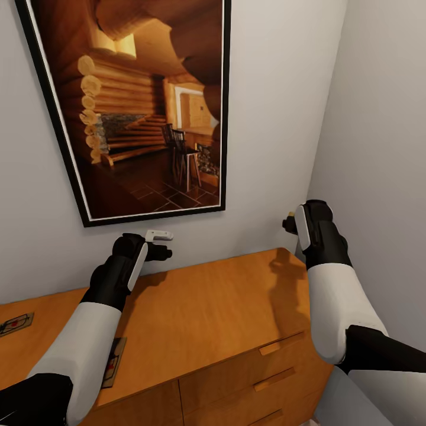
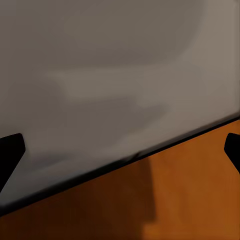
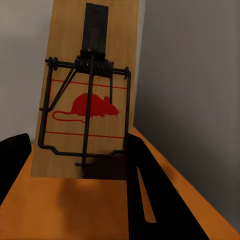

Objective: Take the four mousetraps from the cabinet in the bathroom and place them on the bathroom floor. Make sure all four end up on the same floor surface, and ensure that at least two of them are either under or directly next to the same bathroom sink.

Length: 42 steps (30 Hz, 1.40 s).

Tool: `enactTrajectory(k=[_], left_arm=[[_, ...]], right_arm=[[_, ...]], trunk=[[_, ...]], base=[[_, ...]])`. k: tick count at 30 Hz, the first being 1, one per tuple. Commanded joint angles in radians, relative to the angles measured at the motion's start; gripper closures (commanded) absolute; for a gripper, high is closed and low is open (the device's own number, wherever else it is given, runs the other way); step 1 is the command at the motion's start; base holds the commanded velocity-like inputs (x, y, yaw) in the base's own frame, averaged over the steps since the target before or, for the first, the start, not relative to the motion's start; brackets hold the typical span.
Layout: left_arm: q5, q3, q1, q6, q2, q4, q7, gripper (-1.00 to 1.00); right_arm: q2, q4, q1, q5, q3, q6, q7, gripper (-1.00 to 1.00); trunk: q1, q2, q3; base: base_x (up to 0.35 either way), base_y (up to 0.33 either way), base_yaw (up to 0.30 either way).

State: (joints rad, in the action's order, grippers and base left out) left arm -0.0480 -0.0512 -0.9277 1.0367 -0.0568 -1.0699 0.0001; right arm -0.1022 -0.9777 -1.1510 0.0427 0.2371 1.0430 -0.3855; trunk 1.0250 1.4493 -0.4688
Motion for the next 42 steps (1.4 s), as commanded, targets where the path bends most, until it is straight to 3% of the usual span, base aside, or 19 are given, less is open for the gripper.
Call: enactTrajectory(k=[1,21,29,42], left_arm=[[-0.004,-0.001,-0.001,0.004,0.000,-0.001,0.000,-1.00],[-0.001,-0.001,-0.001,0.008,-0.003,-0.012,0.001,-1.00],[0.026,0.000,-0.001,0.006,-0.002,-0.013,0.002,-1.00],[0.033,0.000,-0.001,0.005,0.000,-0.014,0.003,-1.00]], right_arm=[[-0.001,0.001,-0.001,0.003,0.002,0.004,0.002,1.00],[-0.001,0.009,-0.001,-0.001,0.002,0.004,0.002,1.00],[-0.001,0.011,-0.001,-0.003,0.003,0.004,0.002,1.00],[0.000,0.011,0.002,-0.003,0.004,0.004,0.003,1.00]], trunk=[[0.000,0.001,-0.001],[0.000,0.001,-0.001],[0.000,0.001,-0.001],[0.000,0.001,-0.001]], base=[[0.000,0.000,0.000],[0.000,0.000,0.000],[0.000,0.000,0.000],[0.000,0.000,0.000]])
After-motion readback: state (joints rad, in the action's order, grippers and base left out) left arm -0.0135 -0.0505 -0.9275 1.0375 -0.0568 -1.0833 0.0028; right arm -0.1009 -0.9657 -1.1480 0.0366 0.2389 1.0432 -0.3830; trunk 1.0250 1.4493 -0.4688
